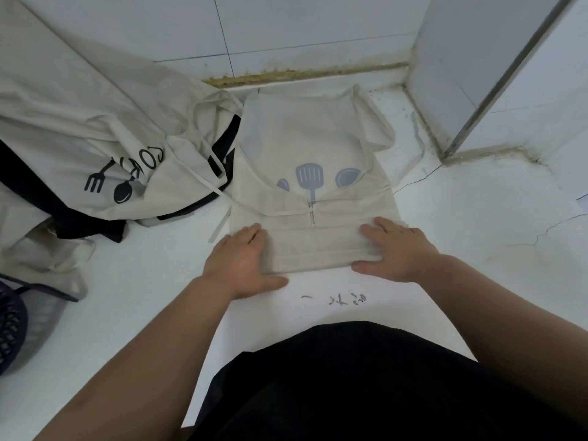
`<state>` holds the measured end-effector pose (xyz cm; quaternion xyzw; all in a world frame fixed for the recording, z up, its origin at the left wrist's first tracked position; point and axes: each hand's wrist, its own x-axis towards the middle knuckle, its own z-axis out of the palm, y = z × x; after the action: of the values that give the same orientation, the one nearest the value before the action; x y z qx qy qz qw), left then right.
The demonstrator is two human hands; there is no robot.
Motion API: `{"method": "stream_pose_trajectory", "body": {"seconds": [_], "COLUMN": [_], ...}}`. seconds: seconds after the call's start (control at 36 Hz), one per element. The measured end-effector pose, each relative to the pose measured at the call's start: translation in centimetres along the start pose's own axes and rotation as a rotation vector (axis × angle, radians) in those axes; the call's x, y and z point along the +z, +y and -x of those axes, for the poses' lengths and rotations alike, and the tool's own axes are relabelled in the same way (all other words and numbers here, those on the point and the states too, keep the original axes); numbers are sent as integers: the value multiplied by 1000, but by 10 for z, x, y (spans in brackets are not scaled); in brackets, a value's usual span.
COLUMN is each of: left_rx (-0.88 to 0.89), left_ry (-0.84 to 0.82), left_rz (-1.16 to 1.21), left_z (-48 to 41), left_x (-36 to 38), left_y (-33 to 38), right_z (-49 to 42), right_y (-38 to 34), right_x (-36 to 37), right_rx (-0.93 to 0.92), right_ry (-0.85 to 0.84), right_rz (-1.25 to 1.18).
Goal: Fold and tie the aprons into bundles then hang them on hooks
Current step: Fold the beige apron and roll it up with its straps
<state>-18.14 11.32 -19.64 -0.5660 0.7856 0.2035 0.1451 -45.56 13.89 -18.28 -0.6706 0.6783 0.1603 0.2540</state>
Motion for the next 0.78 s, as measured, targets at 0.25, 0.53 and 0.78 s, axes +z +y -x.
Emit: {"method": "stream_pose_trajectory", "body": {"seconds": [0.25,0.53,0.78], "left_rx": [79,-24,-98], "left_ry": [124,-66,49], "left_rz": [-44,-48,75], "left_z": [-18,-37,-37], "left_x": [-29,-18,-4], "left_y": [6,-26,-47], "right_z": [-30,-58,-53], "right_y": [-12,-21,12], "right_x": [-30,-27,-19], "right_rx": [42,26,262], "right_ry": [181,78,258], "right_rz": [-231,-67,-166]}}
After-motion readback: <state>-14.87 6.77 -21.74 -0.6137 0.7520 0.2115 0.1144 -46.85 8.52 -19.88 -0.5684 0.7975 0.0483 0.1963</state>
